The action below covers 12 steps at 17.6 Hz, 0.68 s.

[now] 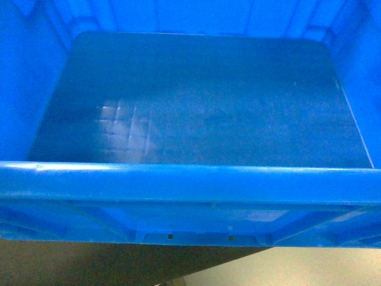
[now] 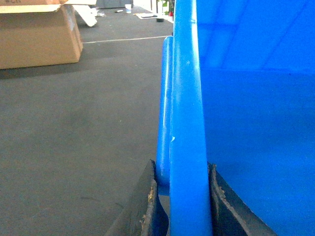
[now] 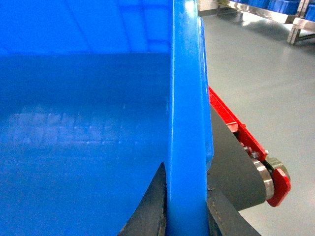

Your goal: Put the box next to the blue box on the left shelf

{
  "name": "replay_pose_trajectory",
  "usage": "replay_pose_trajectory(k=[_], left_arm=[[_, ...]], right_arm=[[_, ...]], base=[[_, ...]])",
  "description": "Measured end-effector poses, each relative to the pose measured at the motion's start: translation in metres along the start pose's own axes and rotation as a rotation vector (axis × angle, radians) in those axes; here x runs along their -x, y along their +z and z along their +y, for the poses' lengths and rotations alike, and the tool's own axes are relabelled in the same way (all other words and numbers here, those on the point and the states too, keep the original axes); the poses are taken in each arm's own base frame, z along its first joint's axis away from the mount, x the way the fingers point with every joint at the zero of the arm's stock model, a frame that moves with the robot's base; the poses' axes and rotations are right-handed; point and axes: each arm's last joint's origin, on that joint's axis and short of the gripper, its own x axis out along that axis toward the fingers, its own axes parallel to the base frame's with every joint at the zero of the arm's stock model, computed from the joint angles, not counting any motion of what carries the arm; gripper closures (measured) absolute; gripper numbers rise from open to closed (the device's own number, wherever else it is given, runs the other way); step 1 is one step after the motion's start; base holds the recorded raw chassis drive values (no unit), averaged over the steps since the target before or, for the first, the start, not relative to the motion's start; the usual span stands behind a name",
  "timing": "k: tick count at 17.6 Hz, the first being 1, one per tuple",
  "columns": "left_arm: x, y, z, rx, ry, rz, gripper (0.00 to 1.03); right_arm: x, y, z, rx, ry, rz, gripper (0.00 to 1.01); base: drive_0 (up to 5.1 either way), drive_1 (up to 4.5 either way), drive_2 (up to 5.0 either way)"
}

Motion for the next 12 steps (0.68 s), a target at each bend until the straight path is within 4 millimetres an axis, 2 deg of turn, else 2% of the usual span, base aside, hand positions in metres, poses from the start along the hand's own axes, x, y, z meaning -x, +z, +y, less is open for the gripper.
replay_pose_trajectory(k=[12], left_arm=[[0.0,0.0,0.0,0.0,0.0,0.0,0.85]], right_arm=[[0.0,0.0,0.0,0.0,0.0,0.0,0.92]], base=[[-1.6,-1.58,-1.6]])
